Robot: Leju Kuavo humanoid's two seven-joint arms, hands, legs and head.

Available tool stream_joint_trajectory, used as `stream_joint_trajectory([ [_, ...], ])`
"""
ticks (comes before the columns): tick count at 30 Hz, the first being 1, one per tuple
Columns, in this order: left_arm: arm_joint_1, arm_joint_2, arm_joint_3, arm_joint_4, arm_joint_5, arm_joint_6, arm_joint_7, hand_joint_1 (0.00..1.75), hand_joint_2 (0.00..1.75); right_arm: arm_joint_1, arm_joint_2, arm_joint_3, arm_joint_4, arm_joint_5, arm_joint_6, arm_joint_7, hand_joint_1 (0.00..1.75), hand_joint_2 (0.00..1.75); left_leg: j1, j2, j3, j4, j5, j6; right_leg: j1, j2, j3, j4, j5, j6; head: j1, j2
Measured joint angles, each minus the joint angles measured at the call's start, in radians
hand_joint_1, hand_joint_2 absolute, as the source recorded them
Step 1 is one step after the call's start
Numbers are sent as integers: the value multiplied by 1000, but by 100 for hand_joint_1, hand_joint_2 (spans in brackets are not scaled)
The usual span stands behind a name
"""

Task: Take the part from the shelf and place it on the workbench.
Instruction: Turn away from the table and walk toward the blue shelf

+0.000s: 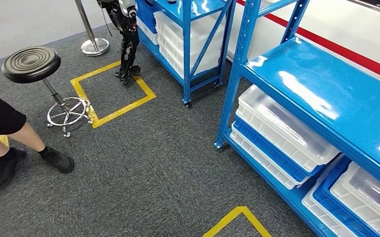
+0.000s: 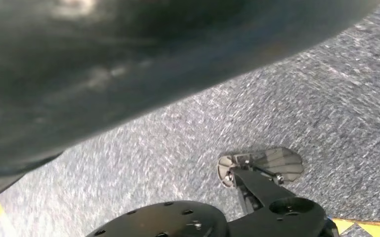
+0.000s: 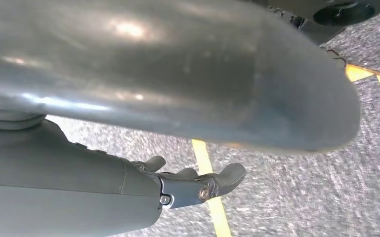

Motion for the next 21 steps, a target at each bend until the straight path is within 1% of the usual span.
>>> stream_joint_trajectory([
  [1, -1, 0, 0, 0, 0, 0, 0, 0, 0, 1, 0, 0, 0, 0, 0, 0, 0, 0, -4, 0, 1, -5, -2, 5, -1, 9, -5, -1, 2, 6, 0, 0],
  [2, -3, 0, 1, 0, 0, 0, 0, 0, 0, 3, 0, -1, 0, 0, 0, 0, 0, 0, -7, 10, 0, -7, 1, 12, -4, 18, -11, -3, 4, 12, 0, 0],
  [3, -4, 0, 1, -1, 0, 0, 0, 0, 0, 6, 0, -2, 0, 1, 0, 0, 0, 0, -9, 20, 1, -10, 4, 20, -6, 15, -16, -1, 3, 17, 0, 0],
  [4, -4, 0, 2, -1, 0, 0, 0, 0, 0, 7, 0, -2, 0, 2, 0, 0, 0, 0, -9, 30, 2, -14, 7, 28, -5, -1, -26, 13, -3, 19, 1, 0],
  [5, -3, 0, 2, -2, 0, 0, 0, 0, 0, 8, 0, -3, 0, 3, 0, 0, 0, 0, -9, 41, 3, -18, 9, 35, -3, -25, -44, 43, -18, 18, 3, 0],
  [6, -3, 0, 2, -2, -1, 0, 0, 0, 0, 7, 0, -3, 0, 5, 0, 0, 0, 0, -10, 51, 3, -20, 10, 41, -2, -55, -68, 90, -39, 14, 5, 0],
  [7, -2, 0, 2, -2, -1, 0, -1, 0, 0, 5, 0, -3, 0, 6, 0, 0, 0, 0, -12, 63, 2, -21, 10, 45, -1, -78, -101, 152, -64, 10, 6, 0],
  [8, -1, 0, 3, -2, -1, -1, -1, 0, 0, 3, 0, -3, 0, 7, 0, 0, 0, 0, -14, 76, 2, -21, 9, 47, -2, -89, -135, 215, -87, 8, 7, 0],
  [9, -1, 0, 3, -2, -2, -1, 0, 0, 0, 2, 1, -3, 0, 8, 0, 0, 0, 0, -15, 89, 1, -21, 8, 48, -3, -96, -163, 266, -103, 9, 8, 0],
  [10, -1, 0, 4, -2, -2, -1, -1, 0, 0, 2, 1, -3, 0, 9, 0, 0, 0, 0, -16, 102, 1, -21, 8, 48, -5, -100, -177, 292, -106, 13, 7, 0],
  [11, -1, 0, 4, -2, -2, -1, -1, 0, 0, 4, 1, -3, 0, 9, 0, 0, 0, 0, -16, 113, 2, -21, 7, 48, -6, -103, -173, 283, -98, 20, 8, 0],
  [12, -2, 0, 4, -2, -3, -1, -2, 0, 0, 5, 1, -3, 0, 10, 0, 0, 0, 0, -15, 123, 3, -21, 5, 46, -8, -109, -152, 241, -79, 29, 8, 0],
  [13, -2, -1, 4, -2, -4, -1, -2, 0, 0, 5, 0, -4, 0, 11, 0, 0, 0, 0, -15, 133, 4, -21, 4, 44, -9, -122, -117, 176, -55, 37, 8, 0],
  [14, -2, -1, 4, -2, -6, -1, -4, 0, 0, 4, 0, -4, 0, 12, 0, 0, 0, 0, -16, 142, 7, -20, 1, 40, -9, -149, -79, 106, -35, 41, 9, 0],
  [15, -2, -1, 4, -2, -8, -1, -5, 0, 0, 2, 0, -4, 0, 13, 0, 0, 0, 0, -19, 151, 10, -19, -3, 35, -7, -175, -47, 51, -19, 42, 9, 0],
  [16, -2, -1, 4, -2, -10, -2, -7, 0, 0, 0, -1, -4, 0, 13, 0, 0, 0, 0, -22, 160, 14, -20, -8, 29, -5, -193, -26, 17, -10, 38, 8, 0],
  [17, -2, 0, 4, -2, -11, -2, -8, 0, 0, -2, -1, -4, 0, 14, 0, 0, 0, 0, -25, 169, 20, -20, -12, 23, -3, -200, -18, 4, -6, 32, 7, 0],
  [19, -4, -1, 4, -2, -12, -4, -11, 0, 0, -3, -1, -4, 0, 15, 0, 0, 0, 0, -23, 190, 34, -26, -17, 12, 1, -175, -18, 3, -1, 19, 5, 0],
  [20, -6, -1, 4, -3, -12, -5, -12, 0, 0, -2, -2, -4, 0, 15, 0, 0, 0, 0, -20, 184, 38, -24, -22, 5, -2, -162, -16, 0, 1, 12, 4, 0],
  [21, -7, -2, 4, -3, -13, -6, -12, 0, 0, -1, -2, -4, 0, 15, 0, 0, 0, 0, -16, 165, 37, -11, -34, 0, -6, -149, -13, -2, 2, 6, 3, 0],
])
